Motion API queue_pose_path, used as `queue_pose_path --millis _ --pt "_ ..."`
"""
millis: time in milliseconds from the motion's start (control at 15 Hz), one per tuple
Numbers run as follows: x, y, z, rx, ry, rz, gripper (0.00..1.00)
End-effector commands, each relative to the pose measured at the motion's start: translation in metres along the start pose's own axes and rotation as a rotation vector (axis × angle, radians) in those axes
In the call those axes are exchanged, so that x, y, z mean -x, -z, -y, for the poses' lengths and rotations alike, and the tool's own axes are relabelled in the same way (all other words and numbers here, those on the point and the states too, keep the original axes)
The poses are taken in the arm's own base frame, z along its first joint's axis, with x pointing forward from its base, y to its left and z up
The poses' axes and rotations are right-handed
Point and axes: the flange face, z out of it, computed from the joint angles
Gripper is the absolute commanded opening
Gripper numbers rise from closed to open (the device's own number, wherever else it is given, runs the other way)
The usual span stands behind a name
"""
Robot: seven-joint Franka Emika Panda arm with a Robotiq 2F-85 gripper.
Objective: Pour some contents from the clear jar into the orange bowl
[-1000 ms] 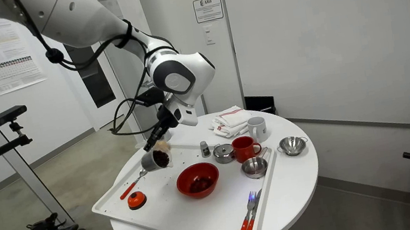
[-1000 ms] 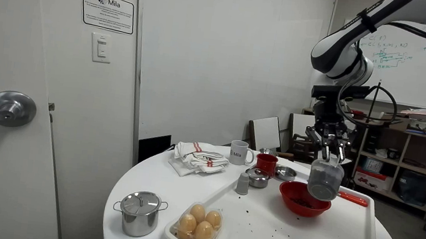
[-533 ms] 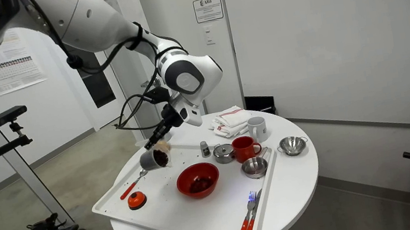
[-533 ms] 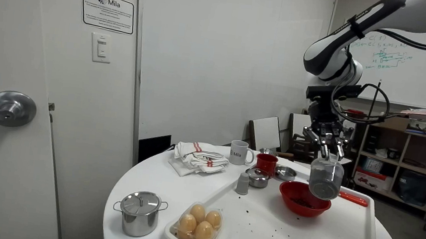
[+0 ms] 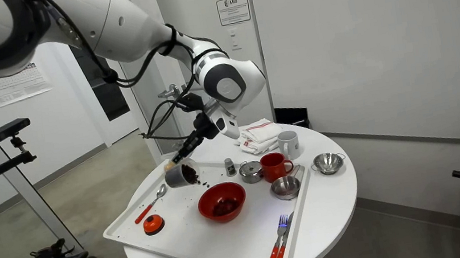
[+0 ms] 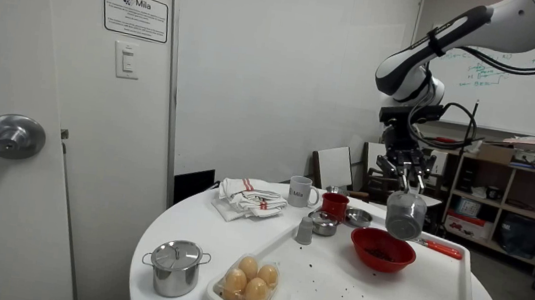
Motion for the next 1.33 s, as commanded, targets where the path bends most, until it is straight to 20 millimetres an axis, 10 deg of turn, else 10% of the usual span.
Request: queue_pose_path --millis 0,1267 --pt "-0.0030 0.0074 0.0062 0.042 0.052 0.073 0.11" --pt "-0.0098 0.0120 0.0139 0.132 0.154 0.170 0.11"
